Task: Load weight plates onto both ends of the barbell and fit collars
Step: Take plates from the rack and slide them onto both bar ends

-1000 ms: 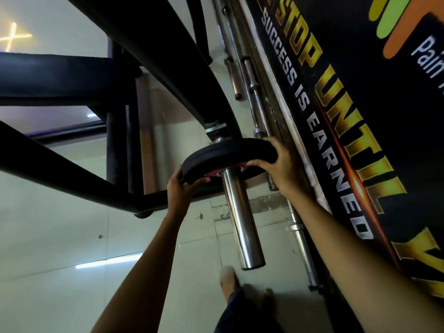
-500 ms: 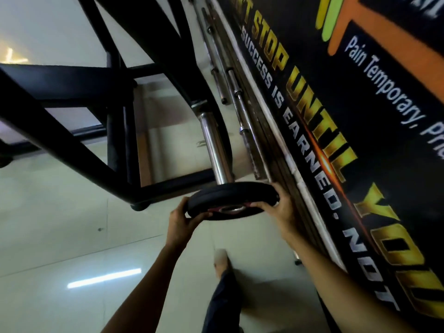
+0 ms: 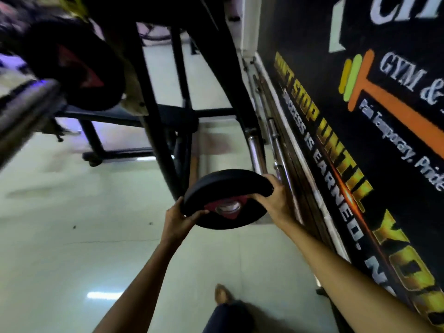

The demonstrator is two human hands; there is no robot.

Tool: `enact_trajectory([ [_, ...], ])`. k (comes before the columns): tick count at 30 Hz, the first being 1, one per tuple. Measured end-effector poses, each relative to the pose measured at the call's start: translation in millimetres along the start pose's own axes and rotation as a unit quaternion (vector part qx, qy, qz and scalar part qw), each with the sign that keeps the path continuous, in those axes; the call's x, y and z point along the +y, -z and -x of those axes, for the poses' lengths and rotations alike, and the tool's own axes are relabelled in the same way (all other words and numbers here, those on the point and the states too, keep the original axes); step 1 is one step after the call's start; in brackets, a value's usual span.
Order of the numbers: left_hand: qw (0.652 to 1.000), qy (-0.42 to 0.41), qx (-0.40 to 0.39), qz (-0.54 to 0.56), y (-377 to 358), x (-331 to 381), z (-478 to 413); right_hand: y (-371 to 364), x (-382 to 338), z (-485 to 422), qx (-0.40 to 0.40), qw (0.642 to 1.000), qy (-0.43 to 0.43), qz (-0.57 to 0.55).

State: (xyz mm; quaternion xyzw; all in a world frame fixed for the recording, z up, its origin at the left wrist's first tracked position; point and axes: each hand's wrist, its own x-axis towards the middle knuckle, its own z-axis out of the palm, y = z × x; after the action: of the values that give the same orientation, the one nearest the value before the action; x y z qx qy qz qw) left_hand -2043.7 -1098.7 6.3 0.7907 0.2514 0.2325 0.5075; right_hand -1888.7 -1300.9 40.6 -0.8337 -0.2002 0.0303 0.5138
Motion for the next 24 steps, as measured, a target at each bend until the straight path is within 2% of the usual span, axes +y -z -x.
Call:
enact_trajectory([
  [4, 0.996, 0.017, 0.075, 0.033, 73, 14, 24, -28, -76, 12, -0.030, 0.996, 0.082, 0.014],
  [6, 0.994, 0.000, 0.104, 0.030, 111, 16, 32, -45, -112, 22, -0.046, 0.992, 0.120, 0.009],
  [13, 0.985, -0.041, 0.164, 0.016, 233, 21, 55, -114, -214, 54, -0.075, 0.981, 0.181, -0.014],
  [19, 0.982, -0.084, 0.169, -0.012, 334, 19, 62, -158, -284, 92, -0.059, 0.970, 0.235, -0.034],
  [24, 0.980, -0.133, 0.145, -0.021, 396, 30, 40, -185, -334, 109, -0.009, 0.972, 0.223, -0.074],
])
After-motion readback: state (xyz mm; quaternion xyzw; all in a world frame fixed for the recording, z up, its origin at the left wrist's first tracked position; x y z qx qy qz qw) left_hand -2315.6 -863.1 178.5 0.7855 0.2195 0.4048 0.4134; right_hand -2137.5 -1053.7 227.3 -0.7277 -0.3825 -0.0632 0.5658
